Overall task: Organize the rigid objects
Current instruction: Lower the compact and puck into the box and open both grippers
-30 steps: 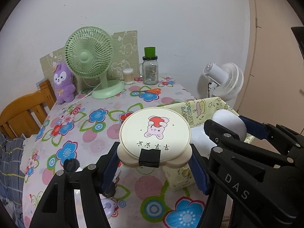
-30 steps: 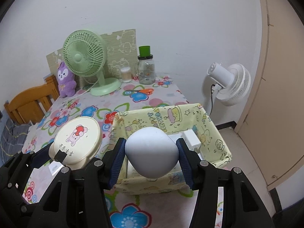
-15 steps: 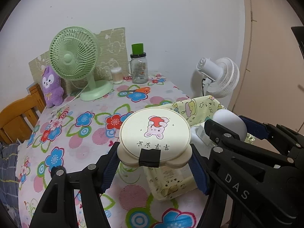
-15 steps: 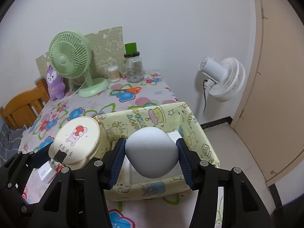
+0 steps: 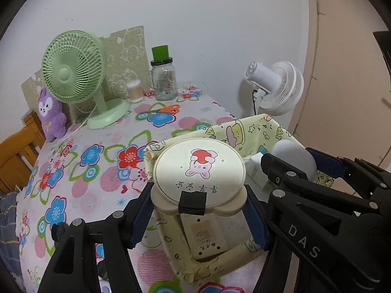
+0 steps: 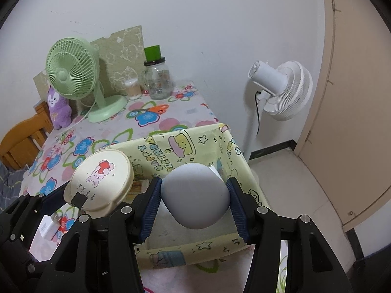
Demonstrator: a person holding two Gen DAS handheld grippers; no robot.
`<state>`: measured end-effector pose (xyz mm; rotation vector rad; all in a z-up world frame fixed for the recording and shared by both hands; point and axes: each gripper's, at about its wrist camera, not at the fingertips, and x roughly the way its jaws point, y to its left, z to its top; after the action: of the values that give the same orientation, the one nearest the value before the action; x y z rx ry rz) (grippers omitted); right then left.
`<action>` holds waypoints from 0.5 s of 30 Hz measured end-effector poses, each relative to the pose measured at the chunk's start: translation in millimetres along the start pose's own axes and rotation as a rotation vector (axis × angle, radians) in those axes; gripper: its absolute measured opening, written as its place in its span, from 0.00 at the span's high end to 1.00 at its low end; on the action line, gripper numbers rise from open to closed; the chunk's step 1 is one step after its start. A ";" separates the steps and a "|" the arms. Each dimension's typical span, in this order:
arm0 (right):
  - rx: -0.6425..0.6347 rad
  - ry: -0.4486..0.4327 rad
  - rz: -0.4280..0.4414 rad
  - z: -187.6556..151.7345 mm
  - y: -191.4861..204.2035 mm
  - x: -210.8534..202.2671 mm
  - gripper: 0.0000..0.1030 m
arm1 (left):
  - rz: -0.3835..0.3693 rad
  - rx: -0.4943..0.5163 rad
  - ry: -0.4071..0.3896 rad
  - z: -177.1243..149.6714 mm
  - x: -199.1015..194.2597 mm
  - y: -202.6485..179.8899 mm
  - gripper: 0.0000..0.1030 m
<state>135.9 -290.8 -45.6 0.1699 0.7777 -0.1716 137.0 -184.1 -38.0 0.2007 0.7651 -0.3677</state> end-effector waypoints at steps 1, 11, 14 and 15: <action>0.000 0.006 0.001 0.6 -1.0 2.8 0.45 | -0.001 0.004 0.005 0.8 2.5 -1.1 0.32; -0.012 0.053 0.032 4.6 3.3 25.0 0.45 | 0.015 0.030 0.068 6.2 27.2 -4.1 0.31; -0.006 0.075 0.037 6.9 2.5 33.2 0.45 | 0.016 0.028 0.088 7.6 32.0 -4.3 0.31; -0.001 0.085 0.041 7.8 1.8 36.8 0.45 | 0.018 0.031 0.092 8.3 32.9 -5.2 0.31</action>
<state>167.4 -294.1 -66.0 0.1925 0.8578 -0.1259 162.0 -199.8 -55.6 0.2548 0.8482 -0.3549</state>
